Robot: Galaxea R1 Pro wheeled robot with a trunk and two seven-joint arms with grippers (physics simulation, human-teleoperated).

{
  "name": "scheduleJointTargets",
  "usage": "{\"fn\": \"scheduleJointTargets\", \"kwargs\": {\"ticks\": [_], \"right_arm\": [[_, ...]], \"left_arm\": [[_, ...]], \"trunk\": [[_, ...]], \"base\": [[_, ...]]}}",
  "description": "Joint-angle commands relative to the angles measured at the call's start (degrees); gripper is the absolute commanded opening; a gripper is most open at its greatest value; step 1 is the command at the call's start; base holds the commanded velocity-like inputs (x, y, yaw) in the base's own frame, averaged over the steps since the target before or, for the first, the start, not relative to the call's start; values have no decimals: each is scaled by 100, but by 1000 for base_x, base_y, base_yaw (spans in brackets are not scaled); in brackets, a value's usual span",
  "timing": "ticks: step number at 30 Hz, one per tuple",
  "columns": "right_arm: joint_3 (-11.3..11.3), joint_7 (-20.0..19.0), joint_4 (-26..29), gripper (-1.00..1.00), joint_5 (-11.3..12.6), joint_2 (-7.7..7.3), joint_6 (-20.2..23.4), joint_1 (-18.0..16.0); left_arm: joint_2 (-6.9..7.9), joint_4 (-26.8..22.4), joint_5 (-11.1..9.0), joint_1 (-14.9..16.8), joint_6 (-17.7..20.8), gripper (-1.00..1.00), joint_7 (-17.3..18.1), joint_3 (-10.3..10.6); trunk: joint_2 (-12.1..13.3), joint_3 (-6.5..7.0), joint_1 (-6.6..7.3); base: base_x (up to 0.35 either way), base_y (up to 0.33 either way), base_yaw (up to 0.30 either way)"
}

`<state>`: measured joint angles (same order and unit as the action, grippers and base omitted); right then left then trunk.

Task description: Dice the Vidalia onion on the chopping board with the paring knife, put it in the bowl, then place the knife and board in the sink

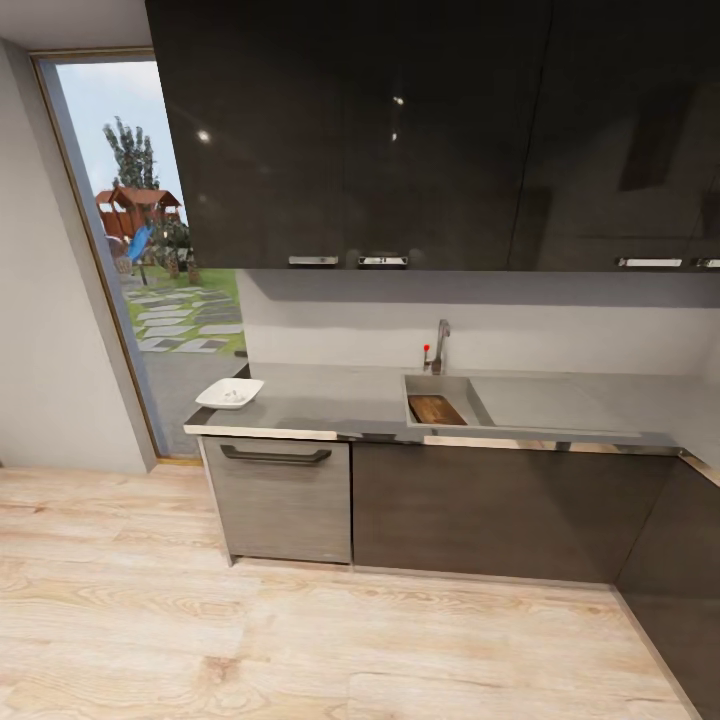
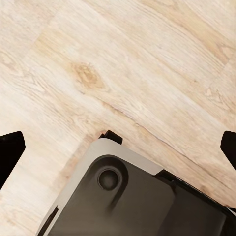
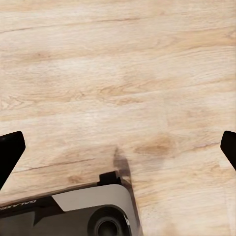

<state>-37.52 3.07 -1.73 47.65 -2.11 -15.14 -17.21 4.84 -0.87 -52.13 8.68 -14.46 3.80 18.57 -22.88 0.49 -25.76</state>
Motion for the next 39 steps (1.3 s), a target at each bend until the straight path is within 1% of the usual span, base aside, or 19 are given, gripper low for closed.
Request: {"fn": "scheduleJointTargets", "kwargs": {"ticks": [1,39], "right_arm": [[-45,9,-11,100,24,2,-15,-2],[-45,9,-11,100,25,4,-15,-2]], "left_arm": [[0,8,-61,2,-13,100,33,35],[-1,8,-61,2,-13,100,33,31]], "trunk": [[-4,-2,-2],[-4,-2,-2]], "base": [[0,0,0],[0,0,0]]}}
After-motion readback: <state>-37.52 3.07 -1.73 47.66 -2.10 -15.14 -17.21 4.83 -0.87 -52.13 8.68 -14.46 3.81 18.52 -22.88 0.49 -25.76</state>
